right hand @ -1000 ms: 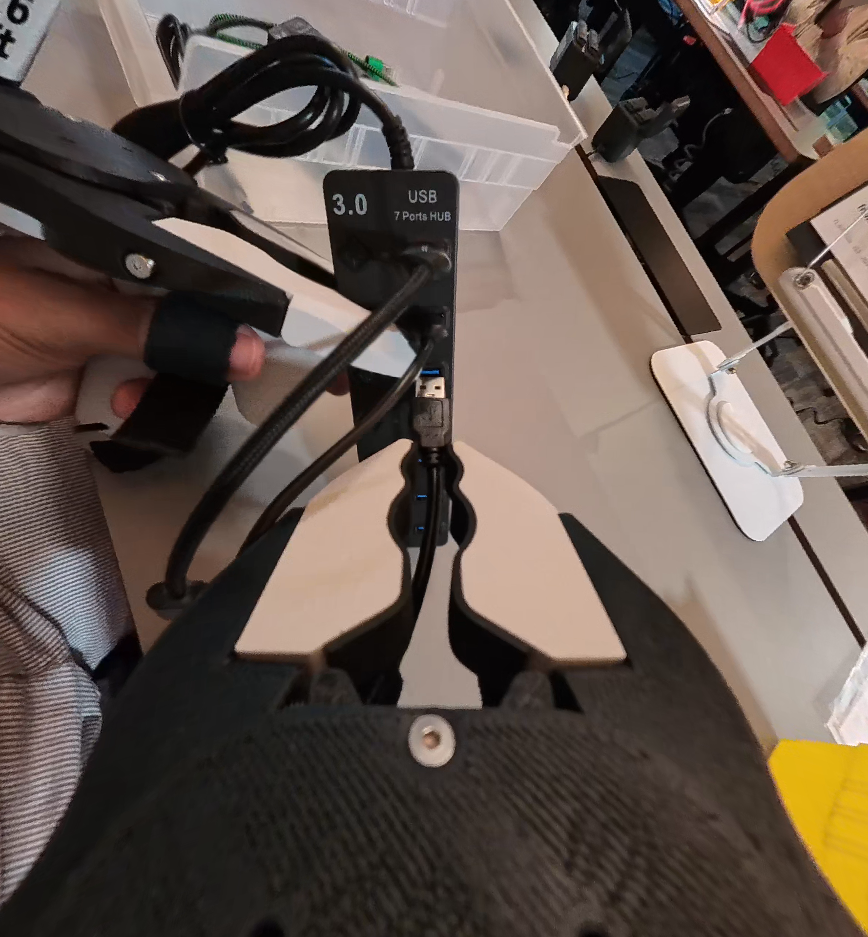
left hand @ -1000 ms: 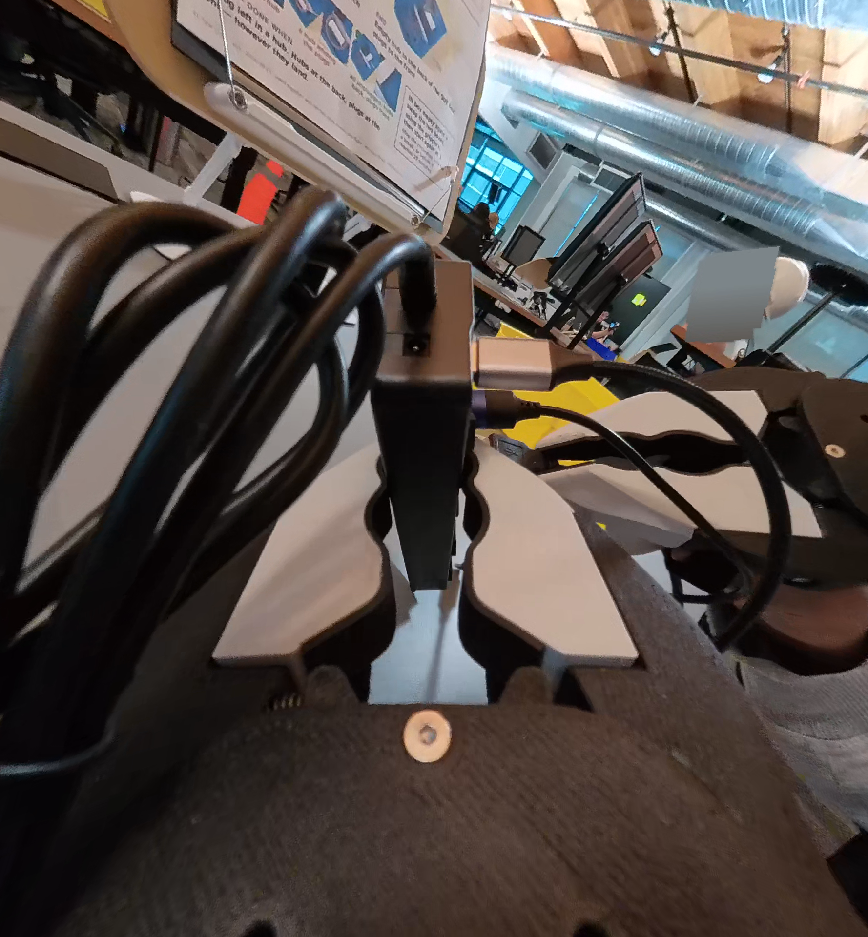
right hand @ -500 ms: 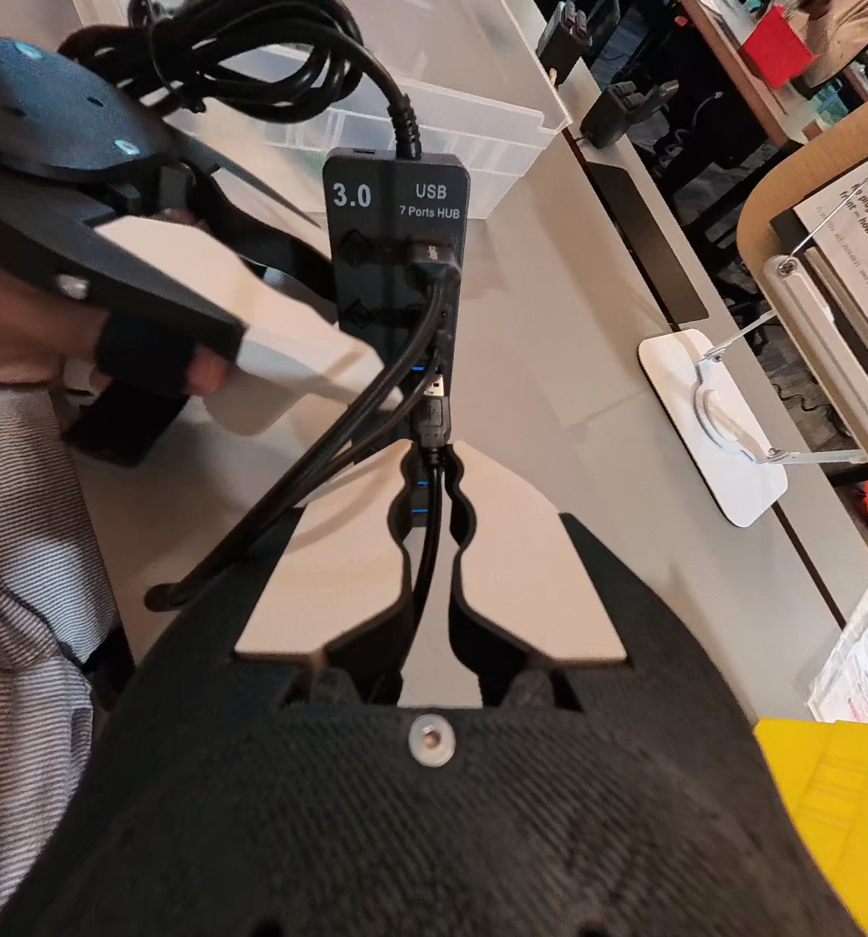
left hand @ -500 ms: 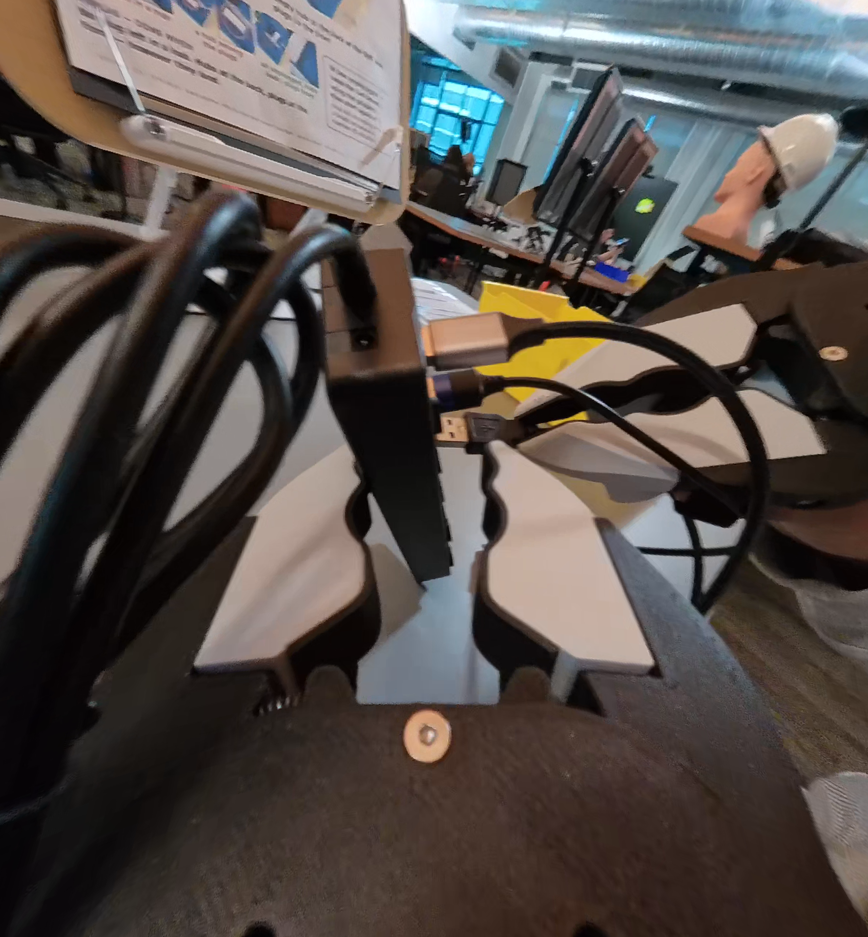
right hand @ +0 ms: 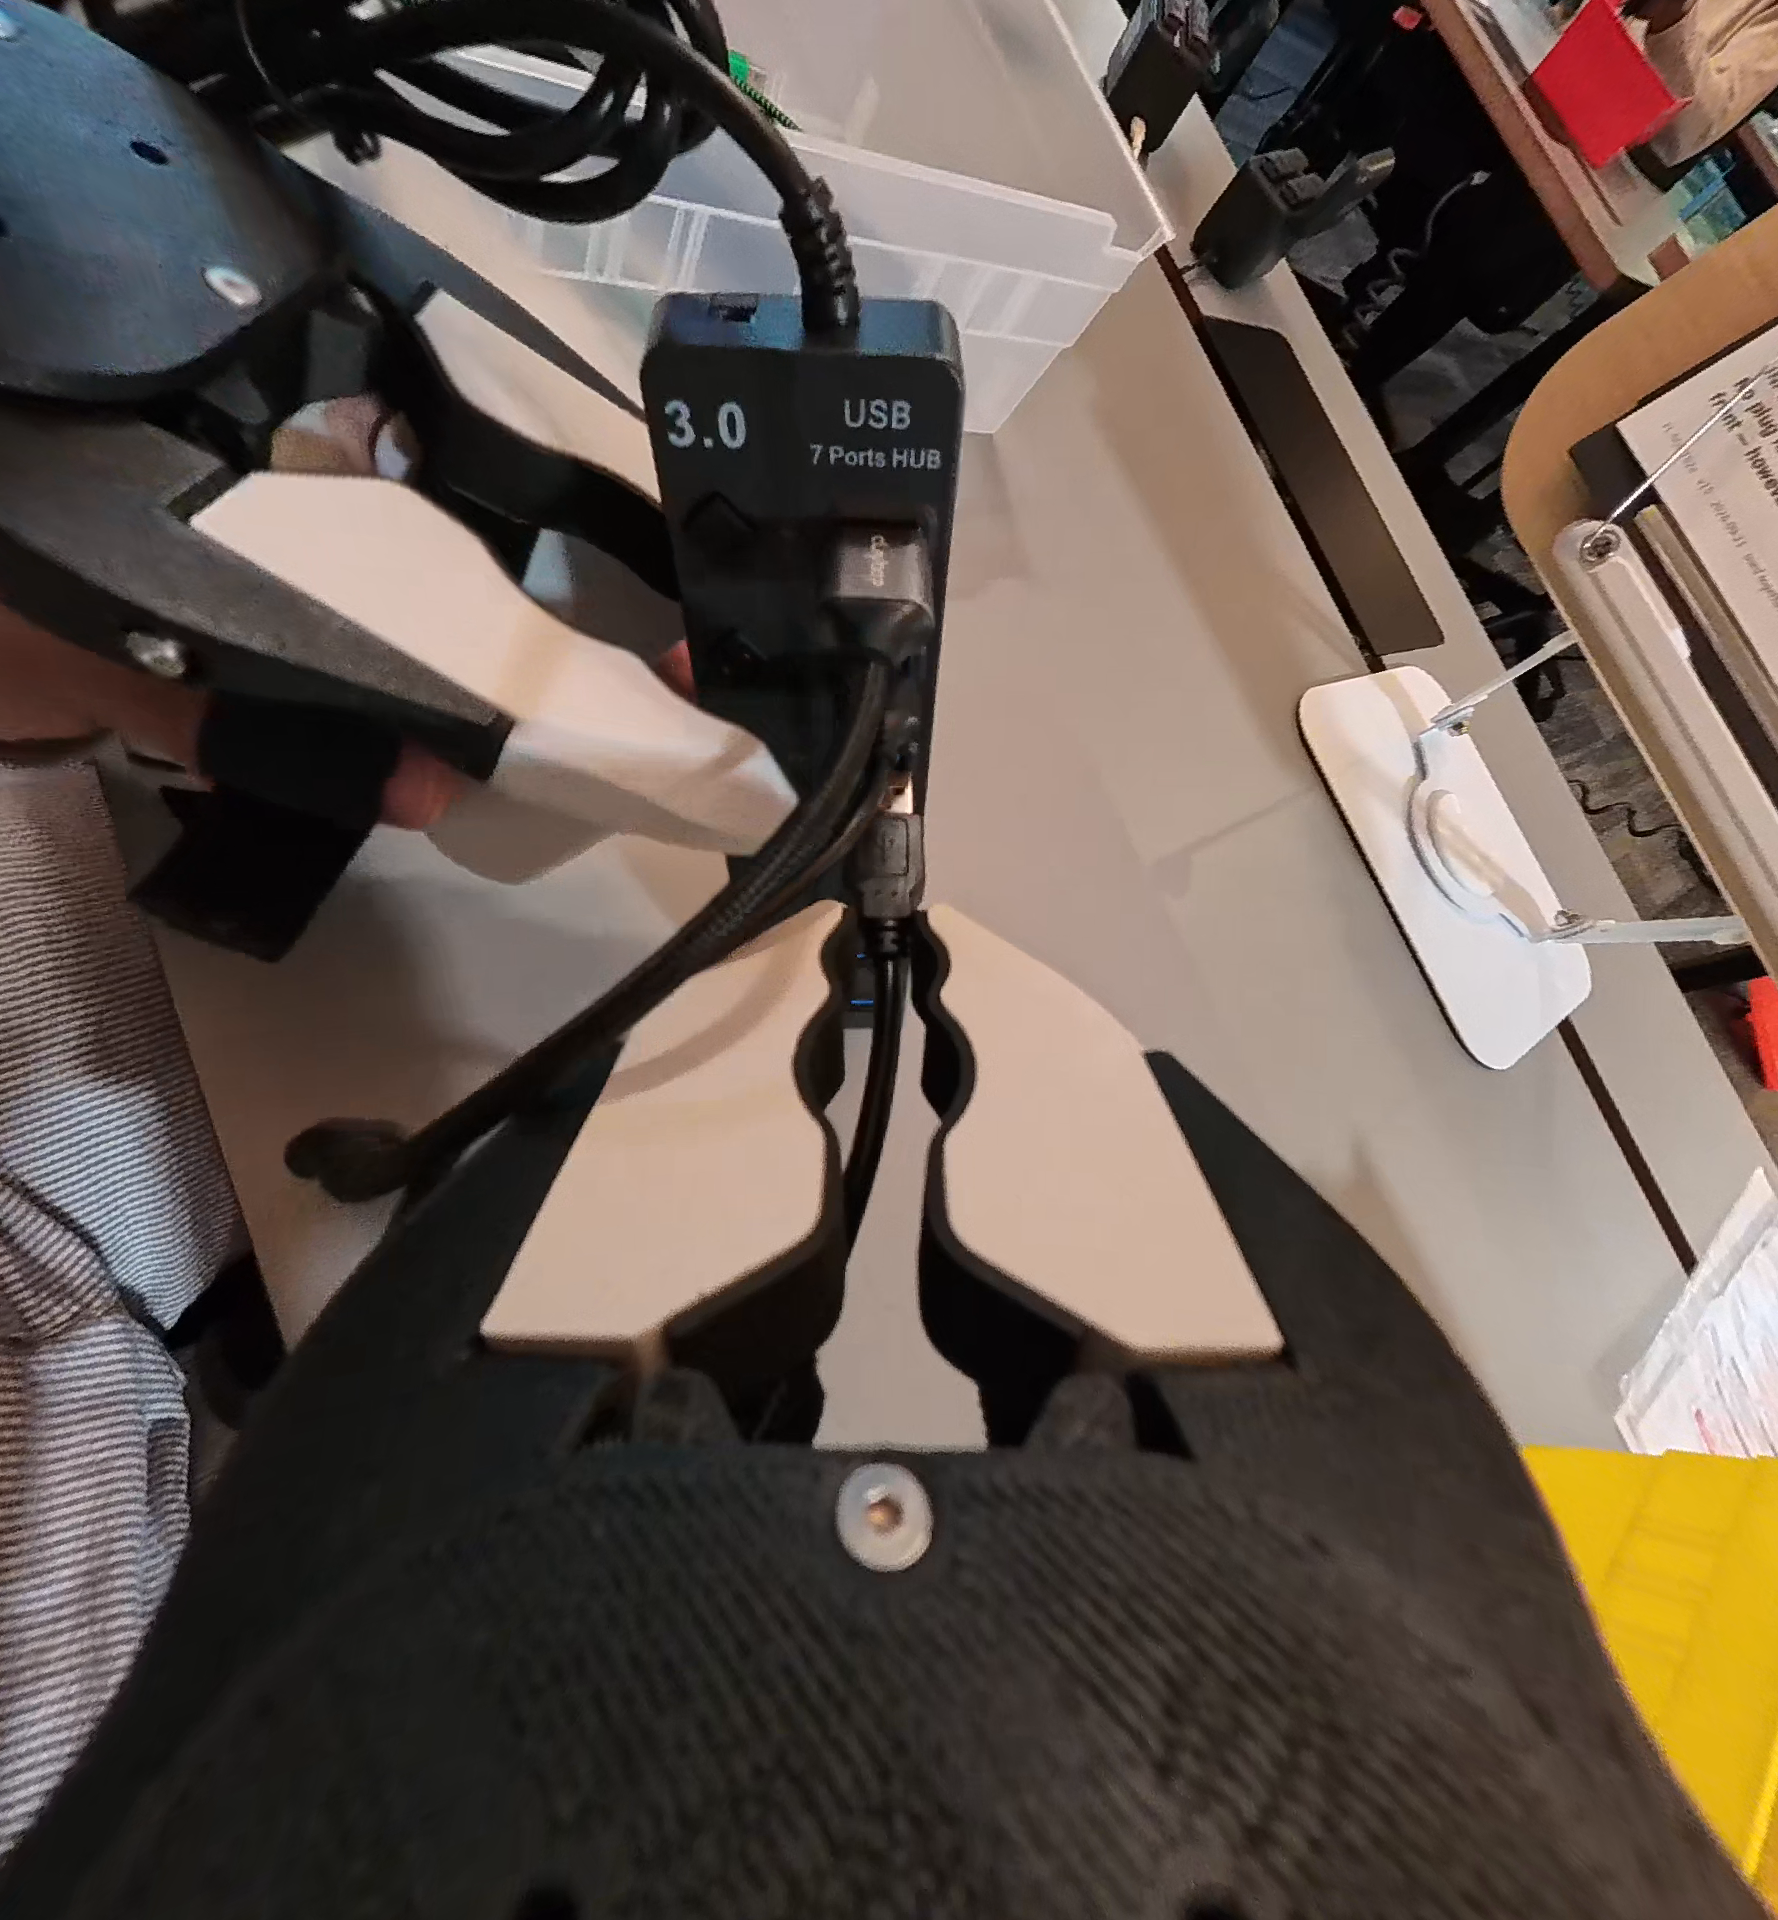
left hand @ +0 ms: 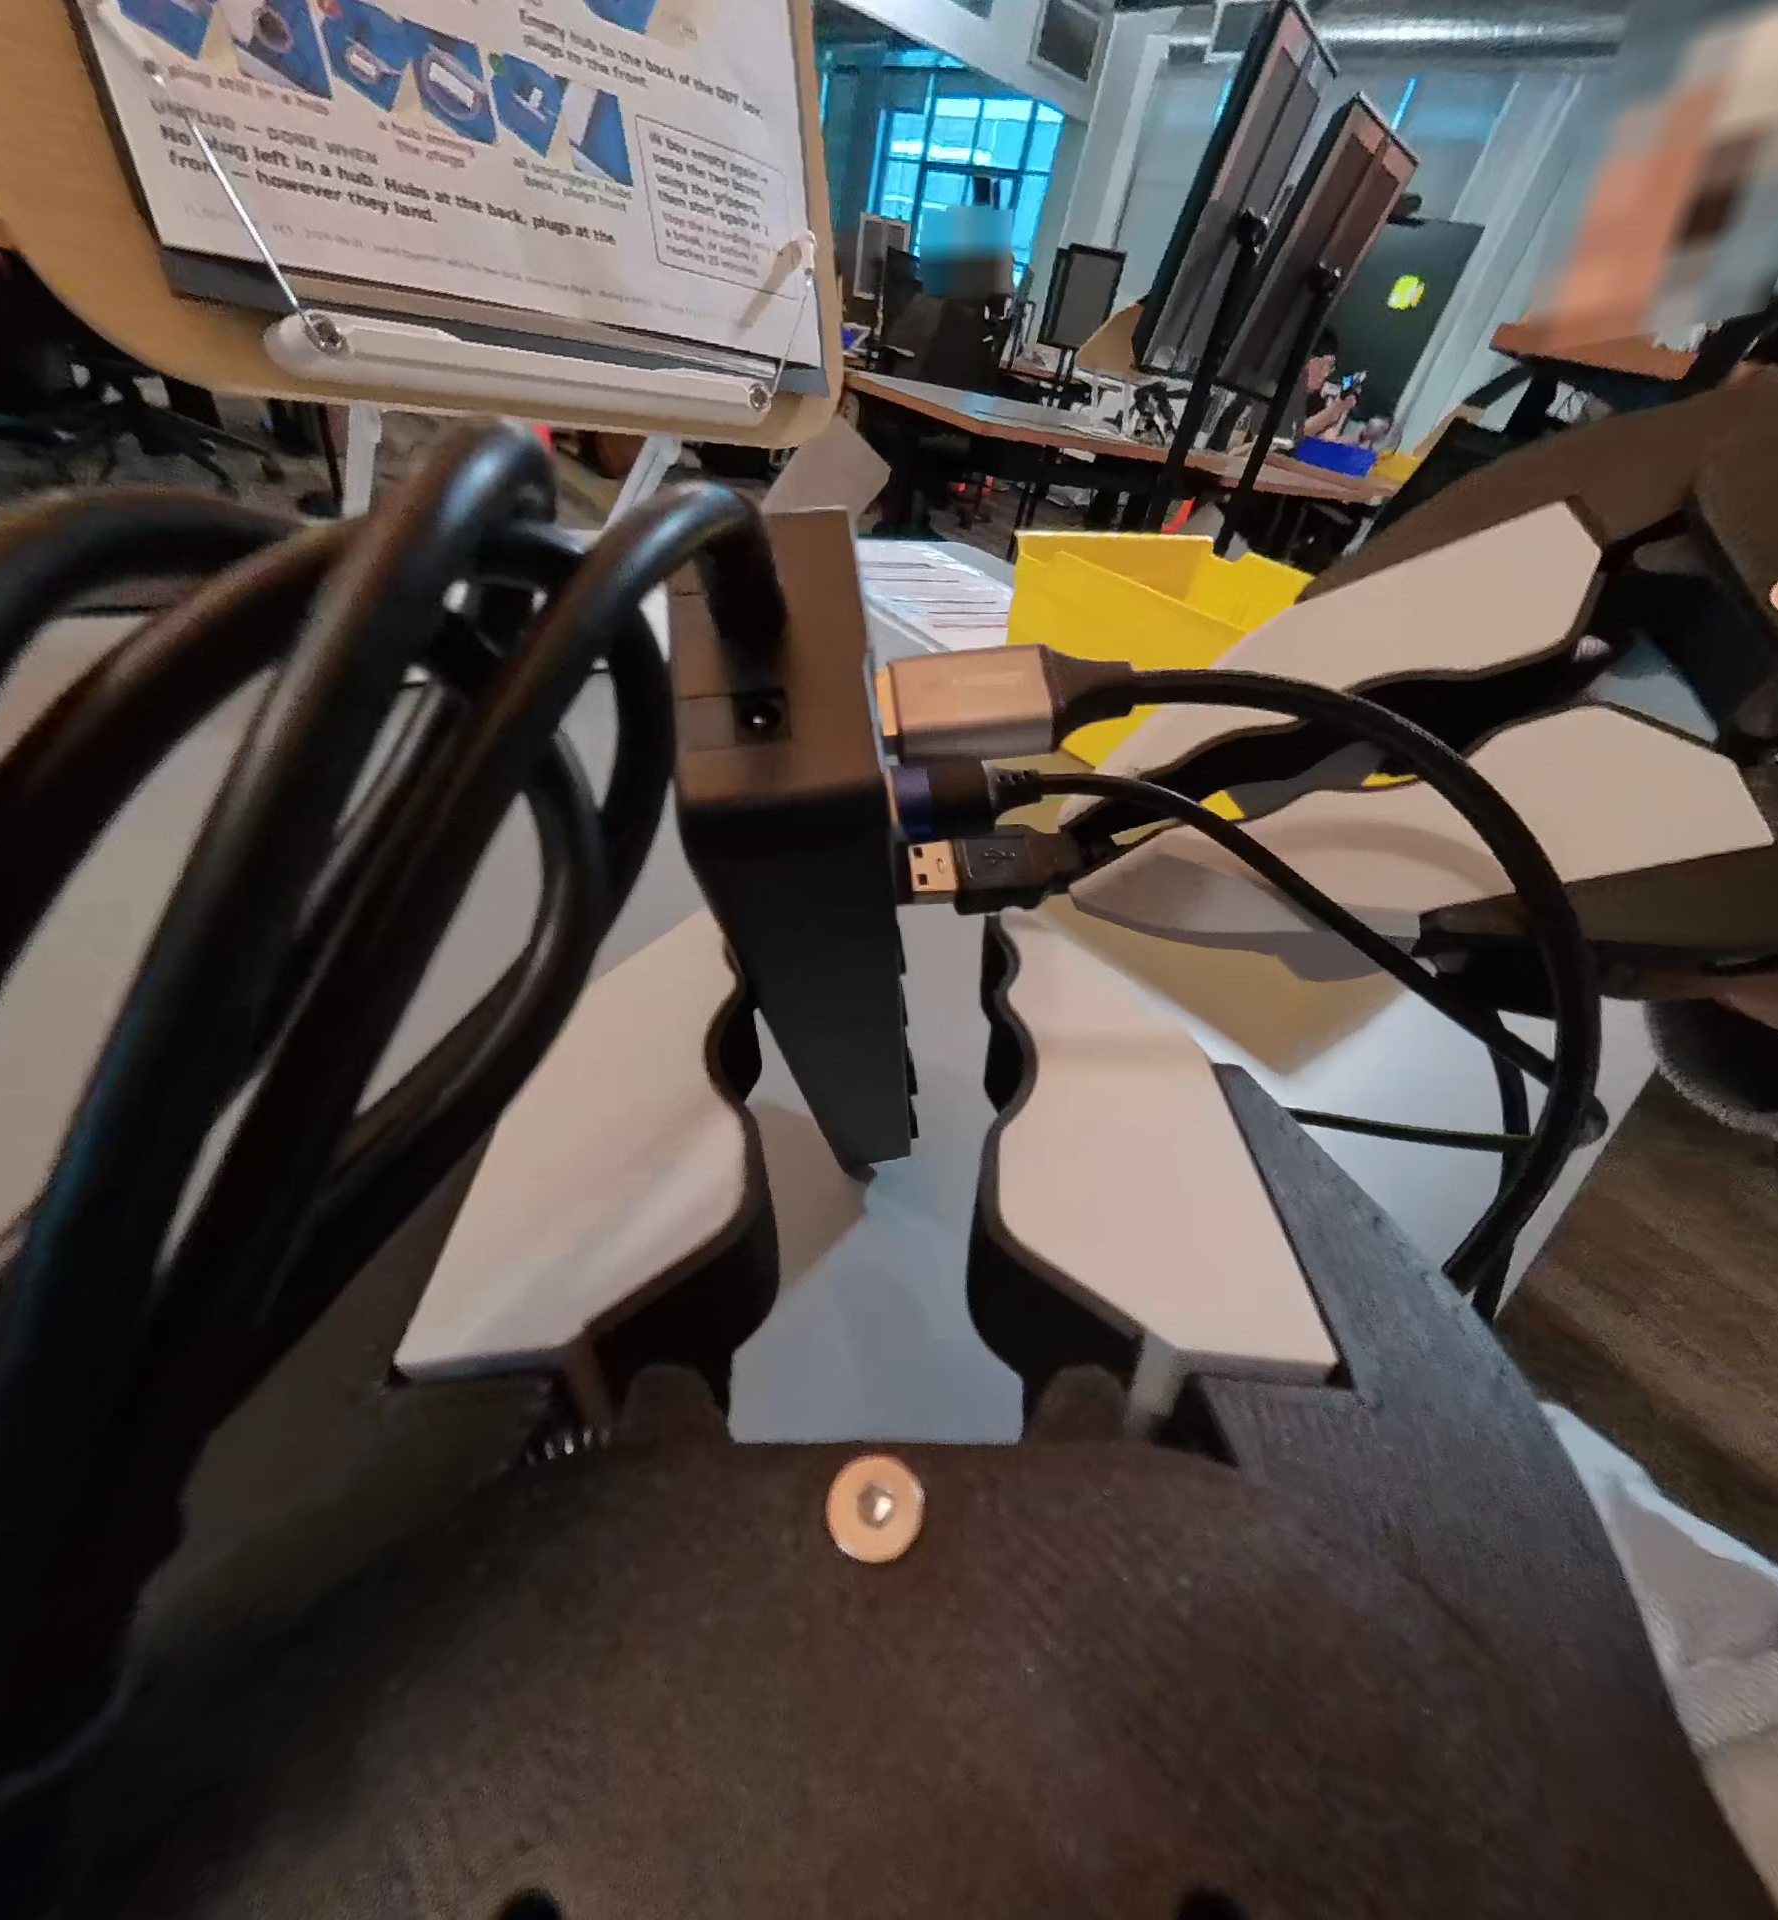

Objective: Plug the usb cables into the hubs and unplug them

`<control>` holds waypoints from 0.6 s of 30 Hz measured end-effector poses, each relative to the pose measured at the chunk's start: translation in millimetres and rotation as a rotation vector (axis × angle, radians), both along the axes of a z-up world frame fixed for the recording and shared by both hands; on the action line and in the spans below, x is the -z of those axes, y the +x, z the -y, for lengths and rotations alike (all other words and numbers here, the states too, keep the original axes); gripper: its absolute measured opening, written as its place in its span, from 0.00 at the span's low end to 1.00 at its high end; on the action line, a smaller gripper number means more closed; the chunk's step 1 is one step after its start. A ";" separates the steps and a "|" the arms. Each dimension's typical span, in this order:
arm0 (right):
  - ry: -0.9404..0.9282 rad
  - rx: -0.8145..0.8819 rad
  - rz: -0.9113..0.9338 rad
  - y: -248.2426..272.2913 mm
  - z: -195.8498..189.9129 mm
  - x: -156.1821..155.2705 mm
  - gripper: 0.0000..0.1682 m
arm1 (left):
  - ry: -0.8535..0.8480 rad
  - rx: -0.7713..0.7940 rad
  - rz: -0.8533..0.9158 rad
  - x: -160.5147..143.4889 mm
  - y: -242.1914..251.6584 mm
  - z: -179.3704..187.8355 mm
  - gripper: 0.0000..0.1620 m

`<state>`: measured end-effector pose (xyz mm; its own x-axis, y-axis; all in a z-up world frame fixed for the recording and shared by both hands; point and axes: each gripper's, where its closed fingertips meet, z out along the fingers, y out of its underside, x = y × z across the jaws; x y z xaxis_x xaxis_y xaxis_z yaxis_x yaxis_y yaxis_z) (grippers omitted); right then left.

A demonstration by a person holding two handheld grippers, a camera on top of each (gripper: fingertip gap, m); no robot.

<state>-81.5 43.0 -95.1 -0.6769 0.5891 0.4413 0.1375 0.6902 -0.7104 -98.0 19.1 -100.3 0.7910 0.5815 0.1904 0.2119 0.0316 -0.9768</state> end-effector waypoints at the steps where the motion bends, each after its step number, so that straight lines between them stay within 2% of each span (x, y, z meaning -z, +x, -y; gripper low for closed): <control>1: 0.002 0.001 -0.002 0.0 -0.5 -0.3 0.06 | -0.012 0.003 -0.016 -0.2 1.4 -1.1 0.27; 5: 0.006 0.005 -0.004 0.0 -1.3 -1.2 0.06 | -0.053 0.003 -0.045 0.4 3.6 -4.0 0.34; 18: 0.014 -0.039 -0.041 3.4 -0.5 -5.4 0.06 | -0.121 -0.022 -0.095 2.5 2.7 -5.3 0.30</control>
